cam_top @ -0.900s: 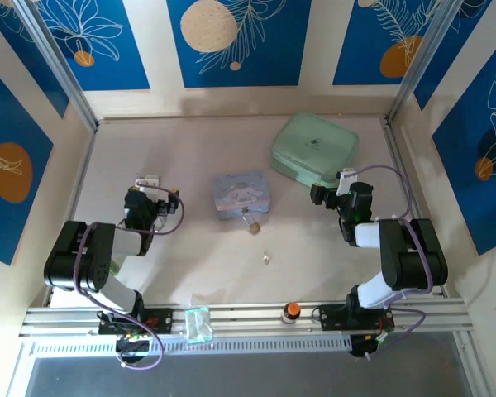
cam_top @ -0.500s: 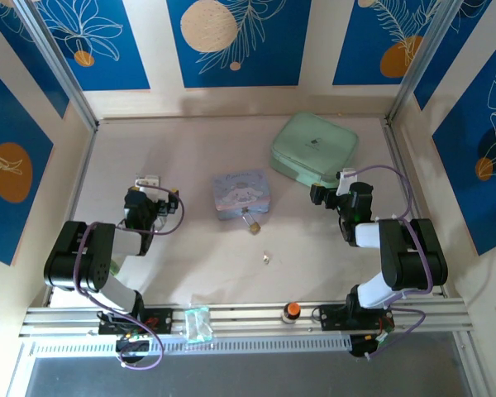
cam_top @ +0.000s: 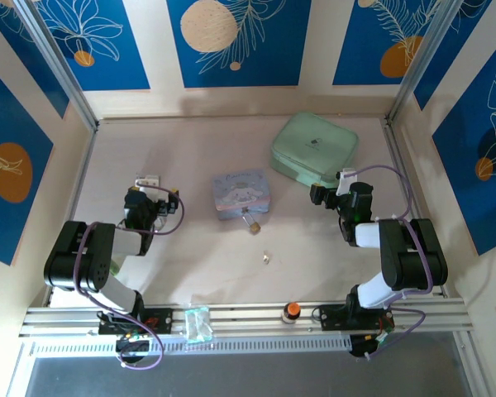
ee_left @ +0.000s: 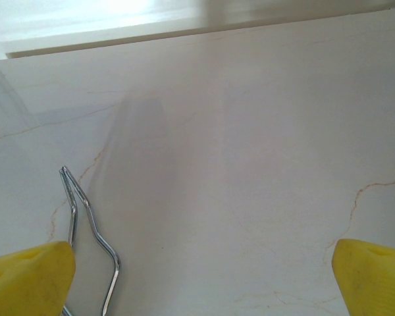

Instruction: Unlock a padlock with a key

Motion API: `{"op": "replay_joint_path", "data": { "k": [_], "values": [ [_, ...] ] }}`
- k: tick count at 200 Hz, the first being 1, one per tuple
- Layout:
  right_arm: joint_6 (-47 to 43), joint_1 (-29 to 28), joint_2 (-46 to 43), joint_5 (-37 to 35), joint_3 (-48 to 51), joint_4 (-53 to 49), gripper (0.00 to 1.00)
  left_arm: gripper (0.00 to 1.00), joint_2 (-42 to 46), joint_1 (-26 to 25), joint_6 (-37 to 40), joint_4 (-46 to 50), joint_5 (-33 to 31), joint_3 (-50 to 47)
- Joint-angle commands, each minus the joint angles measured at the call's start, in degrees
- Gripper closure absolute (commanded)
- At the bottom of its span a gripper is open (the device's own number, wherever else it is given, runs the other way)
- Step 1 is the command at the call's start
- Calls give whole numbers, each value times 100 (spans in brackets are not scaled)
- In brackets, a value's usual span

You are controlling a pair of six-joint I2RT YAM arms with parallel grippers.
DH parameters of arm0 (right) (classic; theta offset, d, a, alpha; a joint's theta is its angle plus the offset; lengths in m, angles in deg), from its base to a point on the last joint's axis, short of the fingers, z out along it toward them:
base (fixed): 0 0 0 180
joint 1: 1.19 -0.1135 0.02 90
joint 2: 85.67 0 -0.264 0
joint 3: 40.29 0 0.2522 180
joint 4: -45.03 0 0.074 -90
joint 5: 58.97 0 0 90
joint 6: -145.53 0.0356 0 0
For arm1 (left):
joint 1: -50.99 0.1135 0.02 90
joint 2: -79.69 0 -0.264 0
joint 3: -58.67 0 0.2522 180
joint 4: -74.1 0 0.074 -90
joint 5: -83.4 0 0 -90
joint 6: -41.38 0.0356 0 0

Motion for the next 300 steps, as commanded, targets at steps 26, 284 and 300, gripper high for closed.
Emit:
{"op": "replay_joint_path", "data": {
  "k": [26,284,300],
  "values": [
    [-99,32,-14,91,-121,4,1,1,-40,49,90,17,86,113],
    [2534,-2037,-3288,868,-1182,-6727,1,1,4266,-1410,-4051,6516,1986,787],
    [2670,-2599,-2903,593,-1278,-6748,1,1,4253,-2043,-4103,6568,1771,776]
  ]
}}
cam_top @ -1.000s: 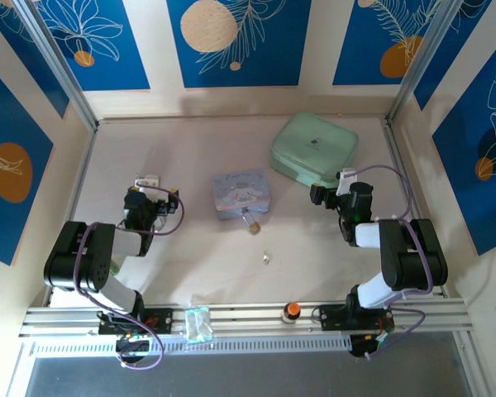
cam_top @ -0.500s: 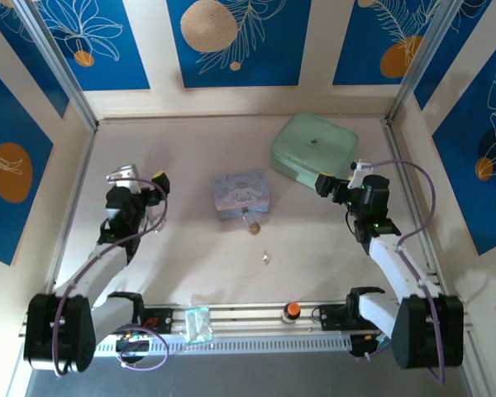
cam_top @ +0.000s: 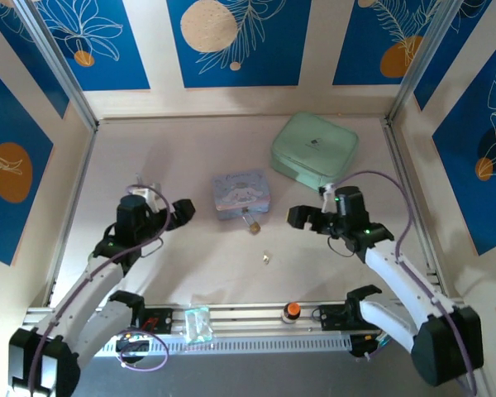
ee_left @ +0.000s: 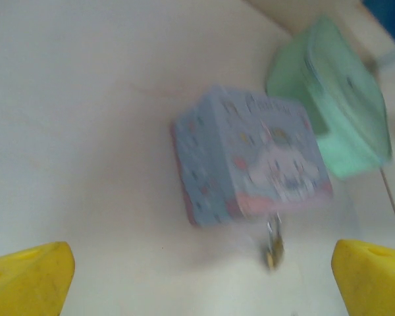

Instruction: Unlock a padlock with a key

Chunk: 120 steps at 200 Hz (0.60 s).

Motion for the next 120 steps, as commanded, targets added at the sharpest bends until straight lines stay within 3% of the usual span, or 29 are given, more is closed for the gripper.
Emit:
{"op": "replay_joint_path", "data": {
  "k": [1,30,58,80,120],
  "values": [
    [325,-650,405,-450,-290,-376,1,1,60,-703,-127,549,20,74],
    [597,-1463,1024,-927,-408,-282,0,1,-111,-1505,-102,883,-495,210],
    [814,-2122,1320,-1156,-288,169,4,1,-166,-1955,-233,715,-639,130],
    [972,-2438,1521,-1240,-211,289,11,1,-248,-2310,-392,507,-772,-31],
    [1105,-2860,1958,-1538,-300,148,12,1,-680,-2949,-390,390,-1319,-88]
  ]
}}
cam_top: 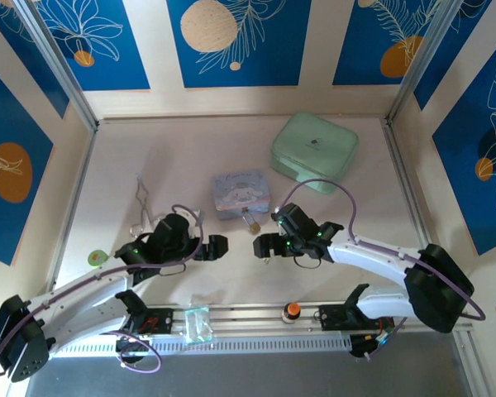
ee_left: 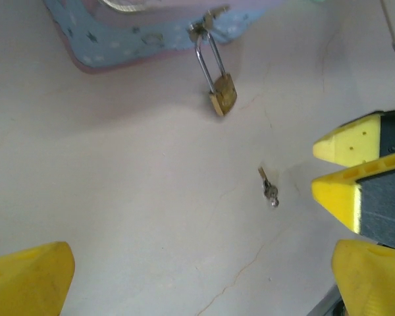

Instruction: Unlock a padlock with a key

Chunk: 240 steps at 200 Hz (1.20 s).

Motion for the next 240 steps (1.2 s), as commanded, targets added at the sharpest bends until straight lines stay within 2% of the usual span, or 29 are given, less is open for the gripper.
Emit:
{"op": "replay_joint_path", "data": {
  "k": [1,69,85,144,176,203,214,240],
  "values": [
    [195,-212,227,-344,-55,-23,12,1,-263,-267,-84,-128,-456,-70],
    [389,-495,991,-418,-86,335,23,1,-751,-674,-198,-500,-691,-80],
    [393,-588,1208,-501,-217,327,32,1,-908,-738,-223,-669,-721,-70],
    [464,-940,1681,-811,-418,449,35,1,-1370,-937,-370,-1032,-848,-1],
    [418,-892,1717,-943,-432,502,37,1,-1347,-950,-357,-993,-1055,39],
    [323,-933,1824,-1106,-579,300,48,1,-1374,-950,-382,-1000,-1030,46],
    [403,-1078,1866,-1351,-678,52,49,1,-1367,-950,-424,-1004,-1038,20],
    [531,-1342,1951,-1280,-681,-107,51,1,-1340,-951,-539,-1117,-1031,-94]
  ]
}}
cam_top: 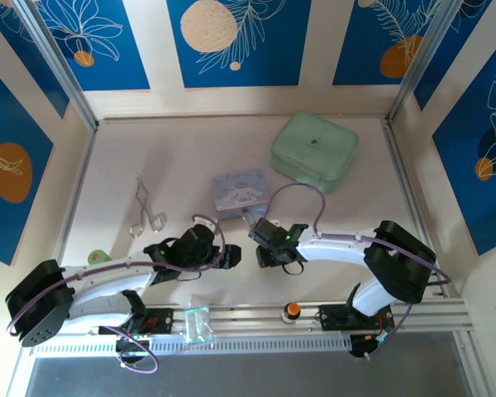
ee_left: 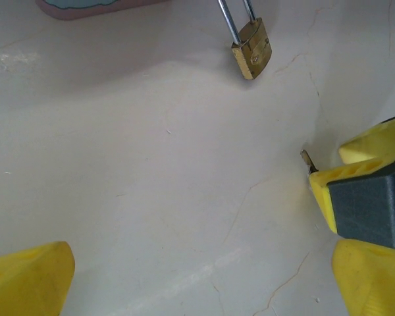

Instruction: Unlock a padlock with a key

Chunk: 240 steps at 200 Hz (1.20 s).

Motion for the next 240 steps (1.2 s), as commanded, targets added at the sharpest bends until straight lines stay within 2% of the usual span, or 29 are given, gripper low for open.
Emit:
{"op": "replay_joint_path", "data": {
  "k": [1,24,94,125,137,174,207,240],
  "values": [
    [148,-275,425,407,37,676,51,1,15,-45,-158,-156,-85,16],
    [296,-412,565,321,83,590,55,1,-27,-45,-202,-205,-93,-11],
    [182,-385,828,897,298,1410,76,1,-55,-45,-242,-211,-120,-28],
    [200,-359,736,1043,435,1502,88,1,-42,-45,-287,-268,-144,-89],
    [226,-326,705,1068,510,1530,100,1,-62,-45,-328,-331,-146,-129],
    [226,-140,396,1353,911,2001,100,1,-22,-44,-633,-622,-89,-249],
    [64,65,-373,1788,1440,2779,100,1,182,-47,-1007,-1780,42,-602],
    [-397,298,-1078,2250,1705,3075,100,1,-152,-54,-1370,-2406,352,-622]
  ]
}}
